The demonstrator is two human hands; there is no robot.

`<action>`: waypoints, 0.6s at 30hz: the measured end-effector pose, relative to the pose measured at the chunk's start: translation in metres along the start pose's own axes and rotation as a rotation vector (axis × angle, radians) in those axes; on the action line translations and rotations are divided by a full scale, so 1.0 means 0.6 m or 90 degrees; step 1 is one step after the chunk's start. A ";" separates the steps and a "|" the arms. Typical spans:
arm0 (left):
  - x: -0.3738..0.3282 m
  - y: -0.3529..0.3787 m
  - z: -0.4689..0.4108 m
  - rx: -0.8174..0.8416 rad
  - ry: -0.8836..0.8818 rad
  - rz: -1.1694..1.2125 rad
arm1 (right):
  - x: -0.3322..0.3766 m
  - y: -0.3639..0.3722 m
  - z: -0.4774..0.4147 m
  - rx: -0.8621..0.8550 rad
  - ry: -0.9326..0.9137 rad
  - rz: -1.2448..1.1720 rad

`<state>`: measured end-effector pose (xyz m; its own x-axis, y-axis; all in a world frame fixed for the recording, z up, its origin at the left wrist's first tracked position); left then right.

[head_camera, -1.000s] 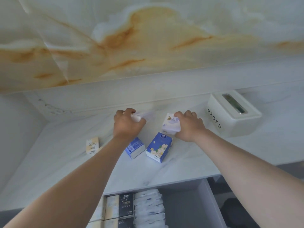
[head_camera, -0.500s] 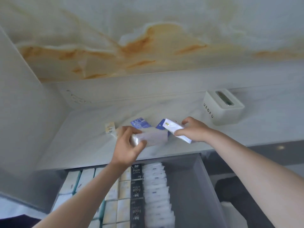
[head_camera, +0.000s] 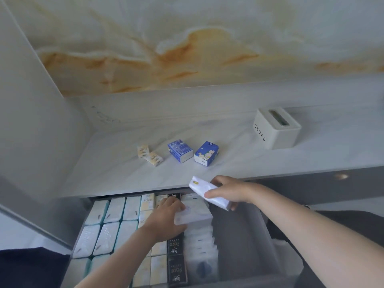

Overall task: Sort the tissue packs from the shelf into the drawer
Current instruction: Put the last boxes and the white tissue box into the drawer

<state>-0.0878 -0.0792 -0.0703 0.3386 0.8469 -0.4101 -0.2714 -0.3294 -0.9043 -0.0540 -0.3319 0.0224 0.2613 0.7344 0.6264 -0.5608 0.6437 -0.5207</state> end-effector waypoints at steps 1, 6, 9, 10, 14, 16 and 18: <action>0.005 0.002 0.001 0.031 -0.012 -0.046 | -0.001 0.010 -0.002 -0.001 -0.013 0.025; -0.031 -0.013 -0.011 -0.133 0.016 0.036 | -0.010 0.055 -0.030 0.003 -0.073 0.150; -0.056 -0.022 -0.038 -0.154 0.085 0.077 | -0.011 0.056 -0.039 0.021 -0.086 0.105; -0.063 -0.025 -0.046 -0.116 0.082 0.079 | -0.012 0.051 -0.039 0.027 -0.087 0.084; -0.089 -0.035 -0.074 -0.054 -0.001 0.122 | -0.017 0.026 -0.029 0.019 -0.093 0.164; -0.099 -0.031 -0.086 -0.041 -0.002 0.138 | -0.021 0.018 -0.030 -0.023 -0.101 0.294; -0.101 -0.019 -0.096 0.005 -0.001 0.116 | -0.032 0.017 -0.038 -0.056 -0.108 0.448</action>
<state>-0.0536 -0.1509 -0.0419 0.2818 0.7740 -0.5670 -0.3358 -0.4741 -0.8140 -0.0468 -0.3345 -0.0078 -0.2675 0.9419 0.2033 -0.4837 0.0512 -0.8737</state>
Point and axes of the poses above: each hand's wrist, its own z-axis away from the middle knuckle, its own y-axis out of the palm, x = y × z, the point moved 1 cm from there along -z, towards the middle knuckle, and after that the axes turned 1 degree about y, right-handed, at the moved point
